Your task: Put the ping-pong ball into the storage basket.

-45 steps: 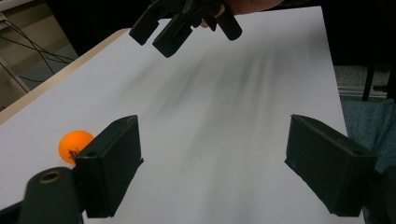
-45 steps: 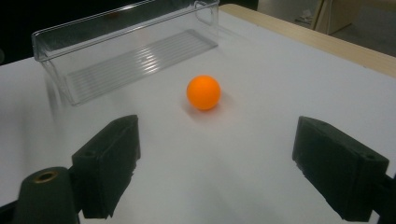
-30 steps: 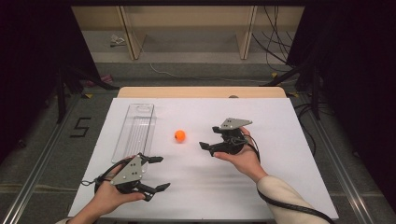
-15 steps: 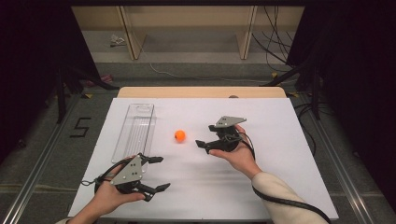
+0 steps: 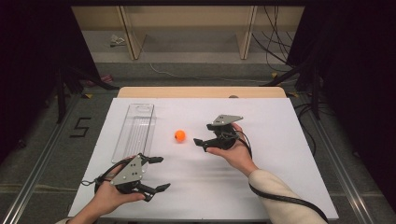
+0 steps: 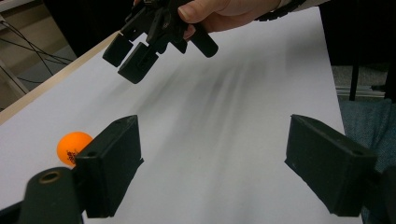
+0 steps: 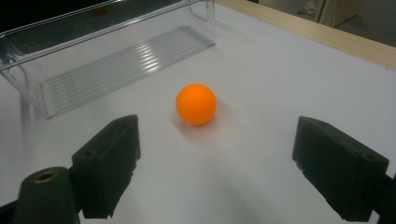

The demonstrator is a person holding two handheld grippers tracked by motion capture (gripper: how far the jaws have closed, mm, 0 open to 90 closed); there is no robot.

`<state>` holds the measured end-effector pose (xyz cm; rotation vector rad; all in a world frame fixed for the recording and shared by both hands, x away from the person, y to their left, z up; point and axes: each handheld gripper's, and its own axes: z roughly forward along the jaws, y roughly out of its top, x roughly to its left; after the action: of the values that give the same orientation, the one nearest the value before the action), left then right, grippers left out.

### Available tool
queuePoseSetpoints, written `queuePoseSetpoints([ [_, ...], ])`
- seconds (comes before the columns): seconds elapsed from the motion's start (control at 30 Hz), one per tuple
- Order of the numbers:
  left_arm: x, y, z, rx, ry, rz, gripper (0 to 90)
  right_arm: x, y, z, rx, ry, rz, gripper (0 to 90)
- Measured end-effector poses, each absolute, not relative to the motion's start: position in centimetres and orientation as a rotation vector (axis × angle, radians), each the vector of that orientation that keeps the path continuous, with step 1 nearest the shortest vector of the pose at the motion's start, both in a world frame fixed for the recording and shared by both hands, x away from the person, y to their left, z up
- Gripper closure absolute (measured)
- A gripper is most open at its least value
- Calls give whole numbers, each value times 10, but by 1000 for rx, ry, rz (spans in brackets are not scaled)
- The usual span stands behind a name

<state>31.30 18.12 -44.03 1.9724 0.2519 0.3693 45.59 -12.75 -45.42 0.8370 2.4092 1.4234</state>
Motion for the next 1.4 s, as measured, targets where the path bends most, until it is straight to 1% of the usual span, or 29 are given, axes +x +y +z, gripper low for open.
queuePoseSetpoints([
  [0.5, 313, 181, -440, 1971, 250, 367, 177, 469, -107, -461, 831, 2433, 1415, 161],
  [1.17, 312, 182, -440, 1971, 247, 365, 177, 494, -58, -486, 800, 2519, 1328, 164],
  [1.33, 312, 181, -440, 1968, 247, 363, 177, 498, -52, -491, 800, 2535, 1307, 196],
  [1.4, 312, 182, -440, 1971, 246, 363, 177, 500, -50, -493, 798, 2545, 1297, 227],
])
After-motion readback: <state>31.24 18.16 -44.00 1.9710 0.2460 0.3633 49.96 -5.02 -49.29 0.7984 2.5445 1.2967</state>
